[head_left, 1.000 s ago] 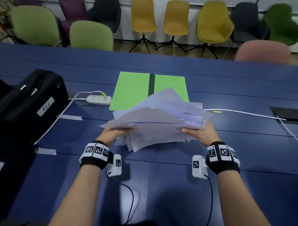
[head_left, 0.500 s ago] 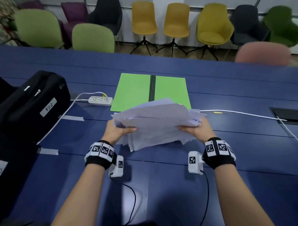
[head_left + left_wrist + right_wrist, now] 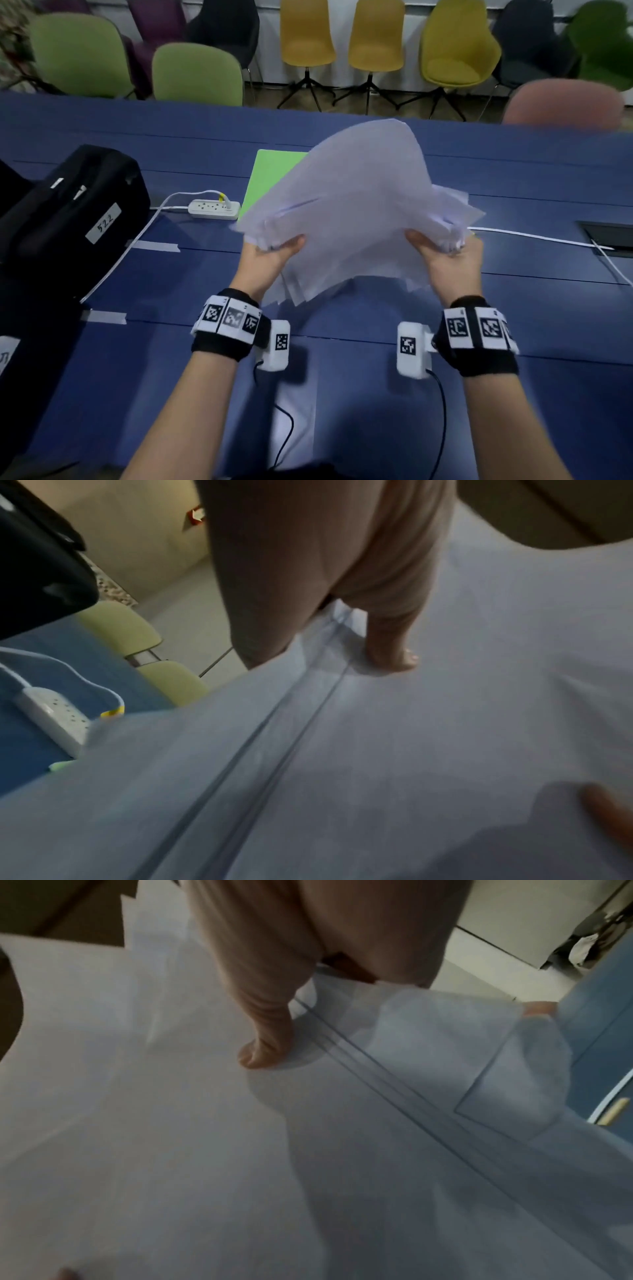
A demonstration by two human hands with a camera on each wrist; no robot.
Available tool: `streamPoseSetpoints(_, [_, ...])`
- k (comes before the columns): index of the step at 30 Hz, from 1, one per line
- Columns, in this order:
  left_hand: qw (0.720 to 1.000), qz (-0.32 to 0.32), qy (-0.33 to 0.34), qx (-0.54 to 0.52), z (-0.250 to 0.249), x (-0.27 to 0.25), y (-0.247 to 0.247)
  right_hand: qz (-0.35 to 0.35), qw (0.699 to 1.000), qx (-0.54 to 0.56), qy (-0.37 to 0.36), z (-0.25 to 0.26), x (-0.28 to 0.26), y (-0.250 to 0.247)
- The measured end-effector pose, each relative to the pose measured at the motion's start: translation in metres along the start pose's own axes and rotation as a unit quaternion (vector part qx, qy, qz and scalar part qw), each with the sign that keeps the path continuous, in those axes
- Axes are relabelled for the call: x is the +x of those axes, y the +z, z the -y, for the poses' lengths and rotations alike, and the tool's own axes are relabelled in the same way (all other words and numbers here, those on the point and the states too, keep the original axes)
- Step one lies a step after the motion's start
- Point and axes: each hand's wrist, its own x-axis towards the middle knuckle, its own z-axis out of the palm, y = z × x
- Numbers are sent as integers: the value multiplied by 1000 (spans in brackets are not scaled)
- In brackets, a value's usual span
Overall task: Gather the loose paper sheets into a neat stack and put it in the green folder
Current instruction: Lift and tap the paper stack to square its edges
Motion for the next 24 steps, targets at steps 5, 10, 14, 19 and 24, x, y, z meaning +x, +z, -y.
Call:
streamPoseSetpoints(5, [992, 81, -75, 56, 28, -6, -33, 127, 988, -80, 28, -33, -17, -17])
streamPoseSetpoints(10, [986, 99, -92, 99, 33, 9, -42, 214, 971, -88, 64, -43, 2, -31])
streamPoseSetpoints(14, [978, 141, -89, 129, 26, 22, -41, 253, 958, -115, 70, -41, 16, -28])
streamPoseSetpoints(19, [978, 131, -108, 119, 24, 37, -40, 234, 963, -122, 55, -40, 22, -18])
streamPoseSetpoints(24, [980, 59, -148, 123, 41, 32, -45, 172, 977, -100, 82, -48, 14, -23])
